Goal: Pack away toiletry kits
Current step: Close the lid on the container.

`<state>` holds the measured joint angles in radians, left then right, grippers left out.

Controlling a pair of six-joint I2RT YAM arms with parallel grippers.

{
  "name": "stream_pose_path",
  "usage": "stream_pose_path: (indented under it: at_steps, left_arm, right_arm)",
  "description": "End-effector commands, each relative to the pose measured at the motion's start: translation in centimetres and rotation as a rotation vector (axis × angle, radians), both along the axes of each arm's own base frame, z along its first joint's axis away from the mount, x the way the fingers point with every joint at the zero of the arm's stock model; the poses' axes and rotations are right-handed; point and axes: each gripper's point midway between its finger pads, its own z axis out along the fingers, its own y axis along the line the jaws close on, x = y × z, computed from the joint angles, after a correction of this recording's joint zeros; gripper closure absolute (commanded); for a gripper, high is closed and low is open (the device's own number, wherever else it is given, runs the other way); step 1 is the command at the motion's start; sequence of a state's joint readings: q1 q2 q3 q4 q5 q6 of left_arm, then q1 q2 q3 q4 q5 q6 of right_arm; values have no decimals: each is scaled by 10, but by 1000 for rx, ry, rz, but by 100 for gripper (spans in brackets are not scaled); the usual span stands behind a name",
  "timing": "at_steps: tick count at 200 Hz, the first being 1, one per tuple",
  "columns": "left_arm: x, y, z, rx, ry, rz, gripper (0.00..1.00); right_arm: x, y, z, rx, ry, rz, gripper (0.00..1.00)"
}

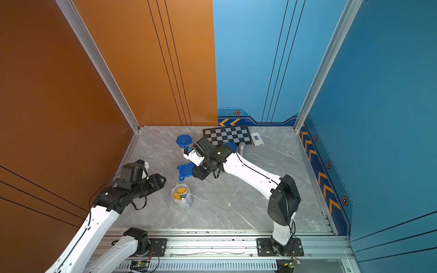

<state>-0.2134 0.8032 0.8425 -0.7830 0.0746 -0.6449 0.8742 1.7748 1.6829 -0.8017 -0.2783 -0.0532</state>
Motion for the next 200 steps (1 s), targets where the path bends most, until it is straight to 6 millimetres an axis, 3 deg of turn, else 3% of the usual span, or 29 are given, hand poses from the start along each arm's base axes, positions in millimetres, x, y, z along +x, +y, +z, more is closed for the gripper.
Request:
stream_pose_path:
  at_steps: [1, 40, 75, 129, 200]
  left_arm:
    - [-5, 1, 19, -16, -28, -8, 25]
    - [-8, -11, 26, -46, -46, -87, 0]
    - [-13, -18, 28, -63, -52, -134, 1]
    - [-22, -33, 1, -81, 54, -206, 1]
    - [-28, -41, -18, -85, 127, -238, 1]
  right_arm:
    - [-30, 3, 11, 23, 7, 90, 86]
    - [-56, 17, 3, 27, 48, 170, 86]
    - [-65, 14, -12, -10, 64, 186, 86]
    - [-73, 18, -29, -32, 73, 212, 86]
    - [-82, 20, -51, -66, 87, 225, 85]
